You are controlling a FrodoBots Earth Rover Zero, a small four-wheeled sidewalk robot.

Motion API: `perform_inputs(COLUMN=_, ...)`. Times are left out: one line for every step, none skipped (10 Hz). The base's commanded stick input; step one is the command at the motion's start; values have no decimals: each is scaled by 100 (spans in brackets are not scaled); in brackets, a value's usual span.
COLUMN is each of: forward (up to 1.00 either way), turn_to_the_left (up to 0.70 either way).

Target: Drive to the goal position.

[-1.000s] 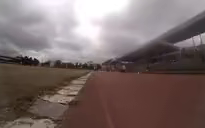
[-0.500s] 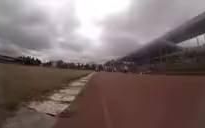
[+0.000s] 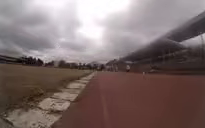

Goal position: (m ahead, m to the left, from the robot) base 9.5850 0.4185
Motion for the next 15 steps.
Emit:
perform_inputs(forward=100, turn_to_the_left=0)
perform_inputs(forward=100, turn_to_the_left=0)
perform_inputs(forward=100, turn_to_the_left=0)
perform_inputs(forward=100, turn_to_the_left=0)
perform_inputs(forward=100, turn_to_the_left=0)
perform_inputs(forward=100, turn_to_the_left=0)
perform_inputs(forward=100, turn_to_the_left=0)
perform_inputs(forward=100, turn_to_the_left=0)
perform_inputs(forward=100, turn_to_the_left=0)
perform_inputs(forward=100, turn_to_the_left=0)
perform_inputs(forward=100, turn_to_the_left=0)
perform_inputs(forward=100, turn_to_the_left=0)
perform_inputs(forward=100, turn_to_the_left=0)
perform_inputs(forward=100, turn_to_the_left=0)
perform_inputs(forward=100, turn_to_the_left=0)
